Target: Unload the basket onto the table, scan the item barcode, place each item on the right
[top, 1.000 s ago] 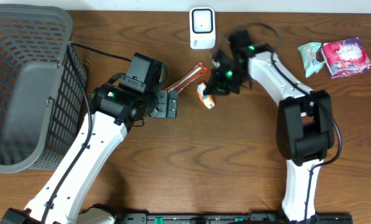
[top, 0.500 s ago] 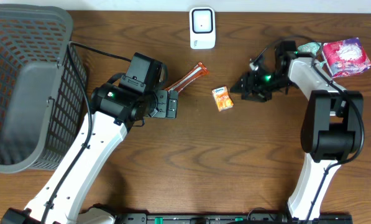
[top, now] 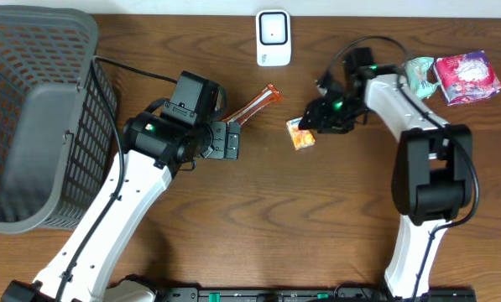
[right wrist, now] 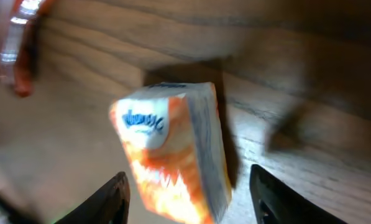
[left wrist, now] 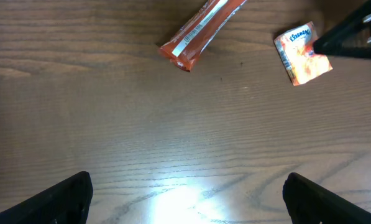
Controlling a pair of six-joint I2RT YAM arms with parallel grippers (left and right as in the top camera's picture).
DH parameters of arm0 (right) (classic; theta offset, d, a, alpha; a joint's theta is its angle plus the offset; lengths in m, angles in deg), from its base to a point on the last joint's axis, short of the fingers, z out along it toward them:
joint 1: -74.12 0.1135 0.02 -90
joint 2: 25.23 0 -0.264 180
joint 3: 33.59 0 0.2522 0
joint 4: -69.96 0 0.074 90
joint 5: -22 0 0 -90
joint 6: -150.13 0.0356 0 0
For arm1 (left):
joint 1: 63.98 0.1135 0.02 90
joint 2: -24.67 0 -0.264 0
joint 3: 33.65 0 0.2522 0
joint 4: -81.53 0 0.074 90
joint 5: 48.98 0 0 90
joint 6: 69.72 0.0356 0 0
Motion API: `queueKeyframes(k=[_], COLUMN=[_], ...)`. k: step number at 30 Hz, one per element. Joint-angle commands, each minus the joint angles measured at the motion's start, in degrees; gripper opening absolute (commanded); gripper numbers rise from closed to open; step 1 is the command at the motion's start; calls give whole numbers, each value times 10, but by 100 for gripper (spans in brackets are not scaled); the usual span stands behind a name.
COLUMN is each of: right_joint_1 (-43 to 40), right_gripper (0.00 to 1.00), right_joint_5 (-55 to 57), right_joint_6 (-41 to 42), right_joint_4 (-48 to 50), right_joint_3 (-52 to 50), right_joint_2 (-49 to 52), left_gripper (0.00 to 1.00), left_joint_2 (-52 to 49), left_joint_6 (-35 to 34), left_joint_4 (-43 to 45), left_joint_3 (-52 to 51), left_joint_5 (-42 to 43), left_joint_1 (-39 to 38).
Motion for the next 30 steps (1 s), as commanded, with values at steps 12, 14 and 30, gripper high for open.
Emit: queueKeyframes(k=[12, 14, 30], right_joint_1=[59, 59, 149], right_gripper=[1, 1, 1], right_joint_5=[113, 149, 682], right_joint_6=[50, 50, -97], right_joint_4=[30, 9, 28], right_joint_3=[-16, 18, 150], right_joint_2=[-23, -33, -56], left_gripper=[98, 98, 98], left_joint_2=[-2, -2, -2], left_joint_6=[1, 1, 1], left_joint_4=[-2, -2, -2], left_joint_3=[2, 2, 2], left_joint_5=[1, 1, 1], left_joint_1=[2, 2, 2])
